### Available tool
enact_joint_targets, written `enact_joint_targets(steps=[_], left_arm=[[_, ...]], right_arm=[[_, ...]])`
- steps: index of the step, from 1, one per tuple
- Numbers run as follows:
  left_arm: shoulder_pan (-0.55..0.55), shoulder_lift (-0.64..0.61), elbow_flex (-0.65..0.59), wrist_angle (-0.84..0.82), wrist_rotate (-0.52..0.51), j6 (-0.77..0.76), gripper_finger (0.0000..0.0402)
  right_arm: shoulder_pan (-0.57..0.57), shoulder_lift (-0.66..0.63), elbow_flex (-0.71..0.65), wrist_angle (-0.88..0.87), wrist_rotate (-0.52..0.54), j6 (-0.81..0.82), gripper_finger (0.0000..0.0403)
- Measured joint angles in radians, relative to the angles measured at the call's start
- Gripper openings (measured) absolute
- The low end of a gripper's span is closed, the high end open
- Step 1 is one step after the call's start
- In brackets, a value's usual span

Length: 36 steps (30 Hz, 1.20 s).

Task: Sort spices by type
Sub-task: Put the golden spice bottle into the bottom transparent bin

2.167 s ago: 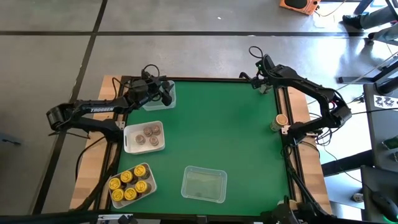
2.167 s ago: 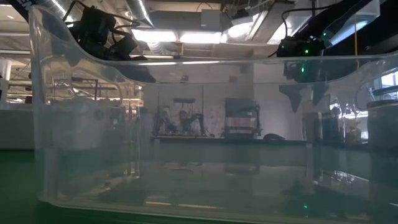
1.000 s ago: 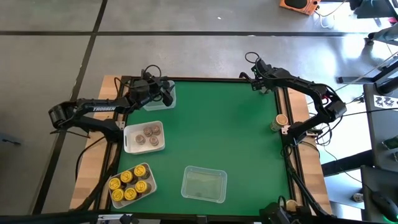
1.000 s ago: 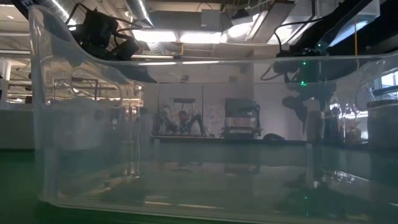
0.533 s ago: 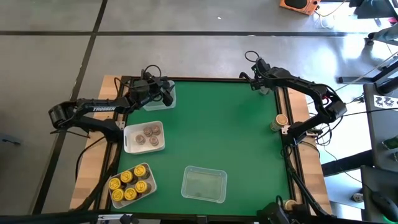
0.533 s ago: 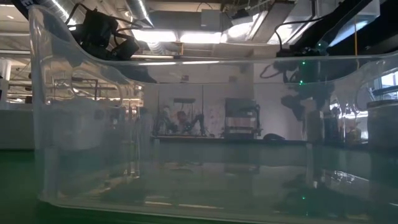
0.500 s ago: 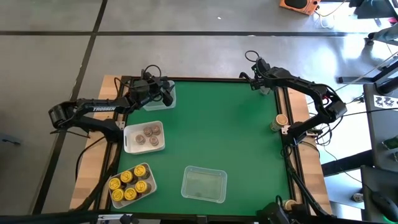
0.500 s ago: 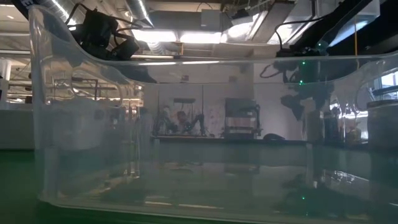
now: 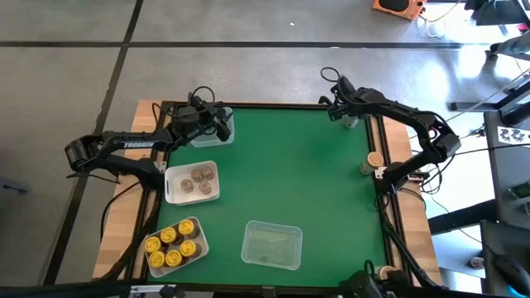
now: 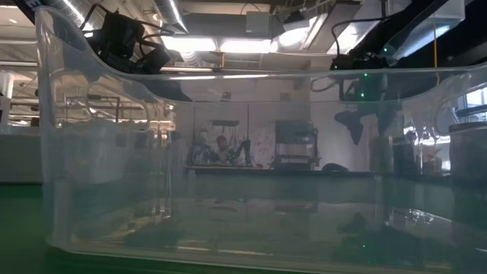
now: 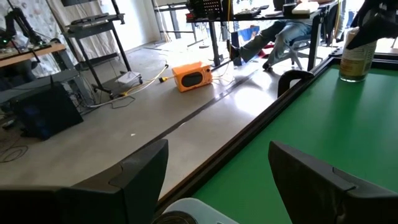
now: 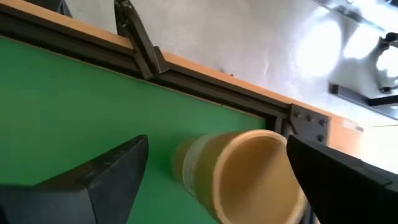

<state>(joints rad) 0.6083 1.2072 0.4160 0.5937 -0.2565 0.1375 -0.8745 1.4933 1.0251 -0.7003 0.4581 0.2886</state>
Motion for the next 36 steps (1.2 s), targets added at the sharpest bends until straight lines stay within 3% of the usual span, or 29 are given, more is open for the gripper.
enact_joint_targets(steps=[8, 17, 28, 31, 36], left_arm=[[0.000, 0.000, 0.000, -0.004, 0.000, 0.001, 0.0276], [0.002, 0.000, 0.000, -0.002, 0.000, 0.000, 0.0276], [0.002, 0.000, 0.000, -0.002, 0.000, -0.004, 0.0276], [0.002, 0.000, 0.000, -0.002, 0.000, -0.005, 0.0276], [0.002, 0.000, 0.000, -0.001, 0.000, -0.005, 0.0276]], right_arm=[[-0.002, -0.001, 0.056, -0.172, 0.050, 0.079, 0.0378], [-0.003, -0.002, -0.055, -0.041, 0.017, 0.079, 0.0378], [-0.003, 0.010, -0.059, 0.012, -0.039, 0.063, 0.0377], [-0.003, 0.032, -0.059, 0.001, -0.052, 0.072, 0.0358], [-0.002, 0.053, -0.056, 0.039, -0.067, 0.047, 0.0286]])
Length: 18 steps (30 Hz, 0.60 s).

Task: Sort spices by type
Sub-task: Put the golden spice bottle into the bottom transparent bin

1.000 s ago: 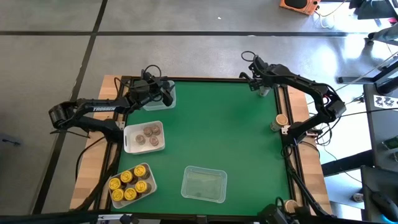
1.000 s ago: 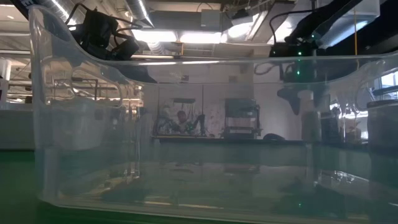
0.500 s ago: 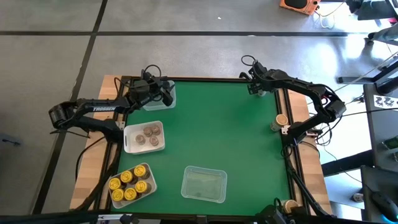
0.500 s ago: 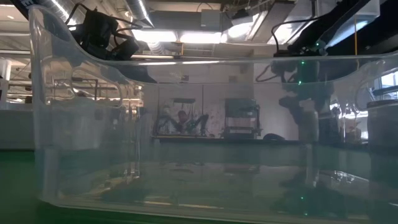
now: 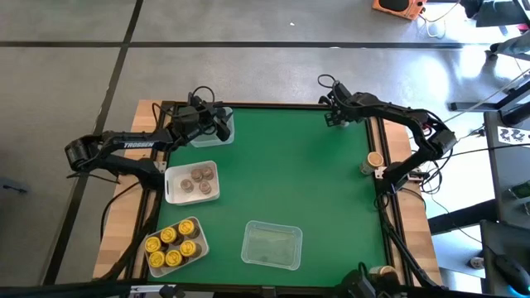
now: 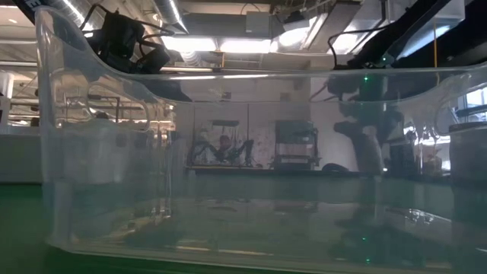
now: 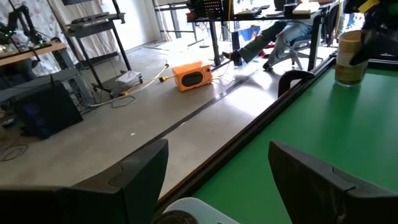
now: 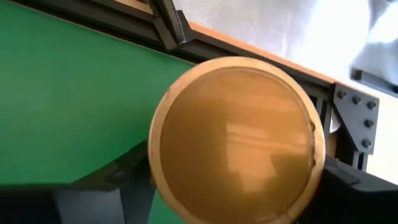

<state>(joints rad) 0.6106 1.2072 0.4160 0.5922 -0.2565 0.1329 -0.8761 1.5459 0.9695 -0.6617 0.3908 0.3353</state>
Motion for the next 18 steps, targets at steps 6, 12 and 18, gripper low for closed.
enact_joint_targets(steps=[6, 12, 18], left_arm=[[-0.002, 0.000, 0.000, 0.003, 0.000, -0.016, 0.0276], [-0.002, 0.000, 0.000, 0.010, 0.006, -0.022, 0.0276], [-0.002, 0.000, 0.000, 0.018, 0.077, -0.028, 0.0276]], right_arm=[[-0.001, 0.001, -0.001, 0.031, -0.015, -0.064, 0.0280], [0.032, 0.002, -0.003, 0.064, -0.037, -0.128, 0.0282], [0.105, 0.002, -0.003, 0.112, -0.113, -0.151, 0.0281]])
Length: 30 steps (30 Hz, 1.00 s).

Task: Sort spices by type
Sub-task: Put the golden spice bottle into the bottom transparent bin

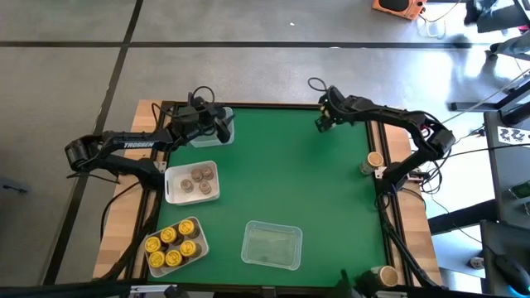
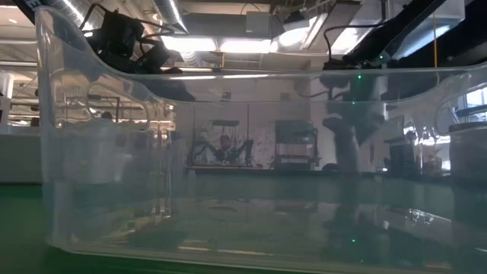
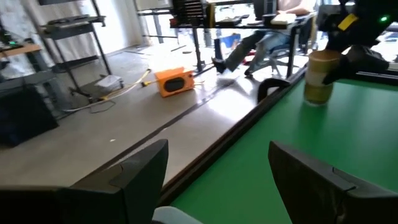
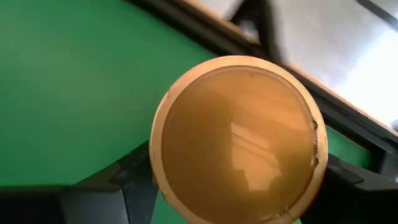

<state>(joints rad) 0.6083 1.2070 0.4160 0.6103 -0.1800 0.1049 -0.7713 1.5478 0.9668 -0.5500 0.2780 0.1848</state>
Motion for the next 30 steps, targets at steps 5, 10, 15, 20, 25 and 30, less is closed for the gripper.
enact_joint_targets(steps=[5, 10, 15, 20, 25, 30], left_arm=[[0.000, 0.000, 0.000, 0.000, 0.080, -0.008, 0.0276], [-0.002, 0.000, 0.000, -0.054, 0.141, -0.049, 0.0276], [-0.052, 0.000, 0.000, -0.104, 0.167, -0.052, 0.0276], [-0.119, 0.000, 0.000, -0.098, 0.168, -0.019, 0.0276], [-0.167, 0.000, 0.000, -0.107, 0.167, -0.019, 0.0276], [-0.230, 0.000, 0.000, -0.190, 0.166, -0.024, 0.0276]], right_arm=[[0.095, 0.000, 0.000, 0.031, -0.079, -0.010, 0.0281], [0.194, 0.000, 0.000, 0.033, -0.086, -0.009, 0.0282], [0.276, 0.000, 0.000, 0.041, -0.085, -0.006, 0.0281], [0.348, 0.000, 0.000, 0.044, -0.087, 0.042, 0.0281], [0.423, 0.000, 0.000, 0.049, -0.120, 0.079, 0.0281], [0.510, -0.001, 0.000, 0.053, -0.134, 0.131, 0.0281]])
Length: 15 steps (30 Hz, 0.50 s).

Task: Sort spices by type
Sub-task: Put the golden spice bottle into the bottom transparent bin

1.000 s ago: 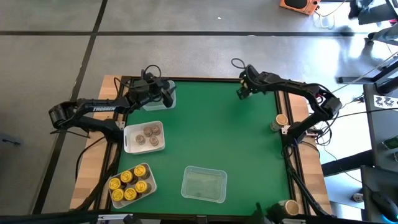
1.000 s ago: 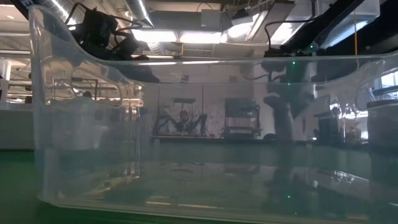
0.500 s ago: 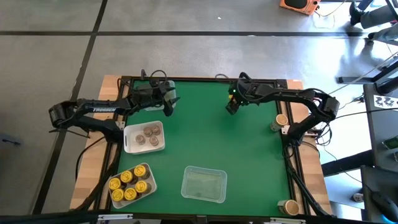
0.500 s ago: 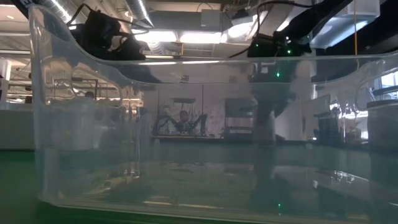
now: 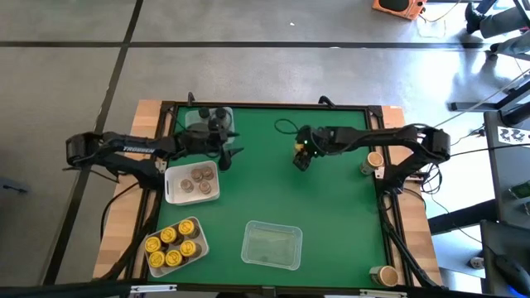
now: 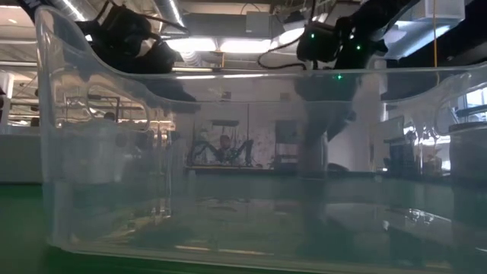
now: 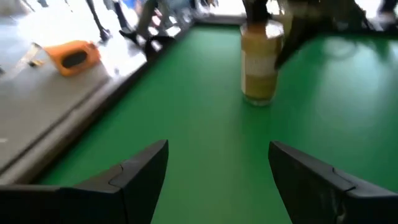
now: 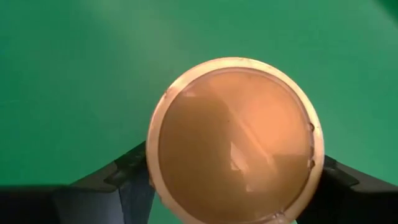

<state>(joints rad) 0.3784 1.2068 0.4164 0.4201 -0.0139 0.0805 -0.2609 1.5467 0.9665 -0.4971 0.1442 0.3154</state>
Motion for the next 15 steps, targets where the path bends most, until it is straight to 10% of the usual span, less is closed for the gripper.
enact_joint_targets(steps=[15], left_arm=[[-0.276, 0.000, 0.000, -0.138, 0.000, -0.031, 0.0276]], right_arm=[[0.321, 0.000, 0.148, -0.028, 0.031, 0.192, 0.0281]])
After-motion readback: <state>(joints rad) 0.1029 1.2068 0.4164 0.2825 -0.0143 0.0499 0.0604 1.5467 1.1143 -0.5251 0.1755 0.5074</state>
